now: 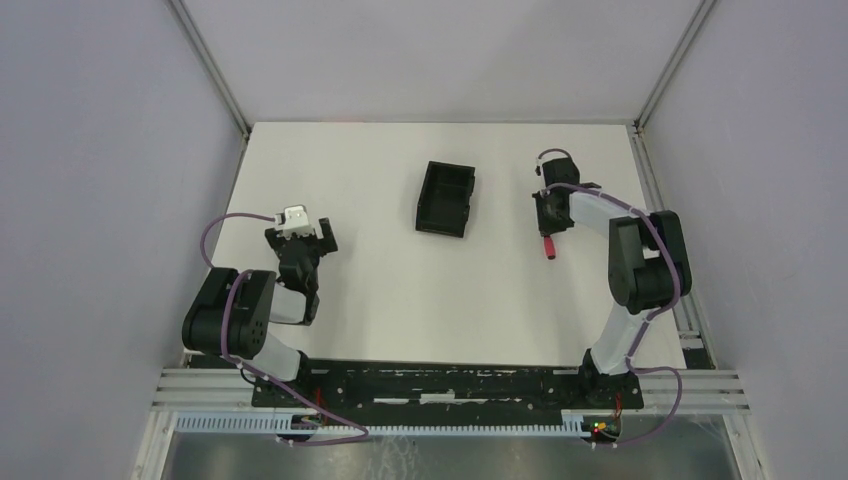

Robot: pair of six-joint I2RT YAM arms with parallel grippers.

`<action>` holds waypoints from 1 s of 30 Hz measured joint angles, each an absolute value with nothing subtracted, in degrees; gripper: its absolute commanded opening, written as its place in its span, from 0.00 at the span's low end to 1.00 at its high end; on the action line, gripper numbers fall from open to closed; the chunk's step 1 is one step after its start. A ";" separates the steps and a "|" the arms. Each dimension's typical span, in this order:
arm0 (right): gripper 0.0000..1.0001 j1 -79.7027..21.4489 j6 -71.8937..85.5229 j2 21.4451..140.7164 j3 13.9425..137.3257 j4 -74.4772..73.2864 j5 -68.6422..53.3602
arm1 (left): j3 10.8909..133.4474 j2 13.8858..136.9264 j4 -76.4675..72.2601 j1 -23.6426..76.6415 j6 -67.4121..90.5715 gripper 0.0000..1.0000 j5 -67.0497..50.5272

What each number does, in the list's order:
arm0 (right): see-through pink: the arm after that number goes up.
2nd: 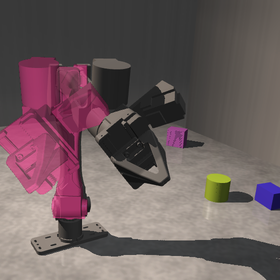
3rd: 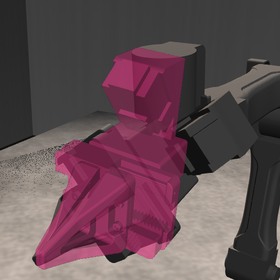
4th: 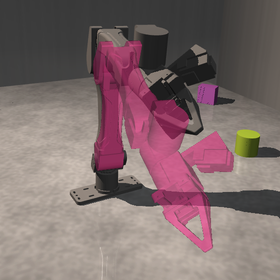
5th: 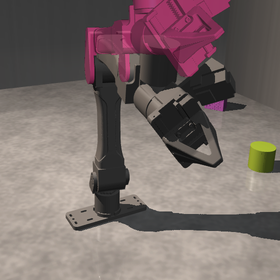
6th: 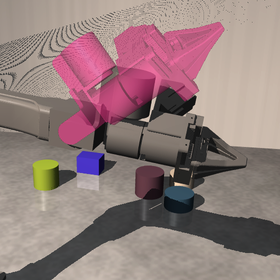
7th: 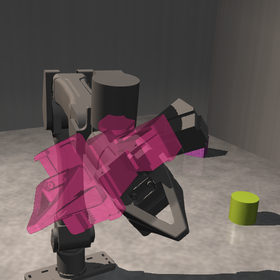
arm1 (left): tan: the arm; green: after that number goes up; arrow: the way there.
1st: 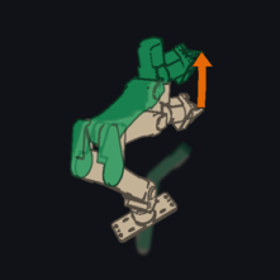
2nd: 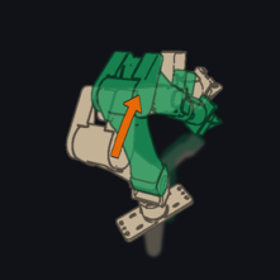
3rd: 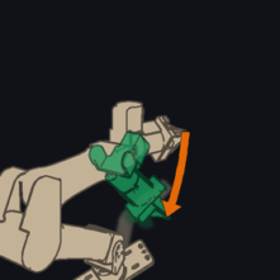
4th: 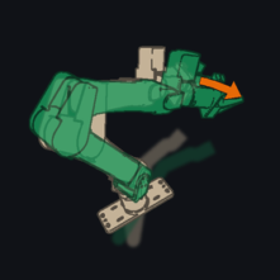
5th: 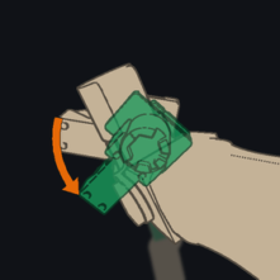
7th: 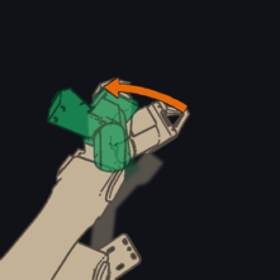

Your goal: Put the screwdriver in the bin

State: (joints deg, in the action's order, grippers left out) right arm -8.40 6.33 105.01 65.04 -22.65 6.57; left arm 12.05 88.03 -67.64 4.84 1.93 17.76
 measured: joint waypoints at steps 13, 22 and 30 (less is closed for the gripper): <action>0.00 -7.77 1.02 105.06 98.39 -47.99 4.71 | 12.05 88.03 -67.66 4.84 1.93 1.00 17.74; 0.00 -10.96 9.47 101.25 92.47 -40.82 -1.32 | 12.05 88.03 -67.66 4.84 1.93 1.00 17.74; 0.00 -31.29 12.45 103.24 89.45 -23.18 2.17 | 12.05 88.03 -67.64 4.84 1.93 1.00 17.69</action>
State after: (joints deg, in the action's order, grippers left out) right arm -31.29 12.45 103.24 89.45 -23.18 2.17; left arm 12.05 88.03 -67.64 4.84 1.93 17.69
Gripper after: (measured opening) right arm 0.048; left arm 0.997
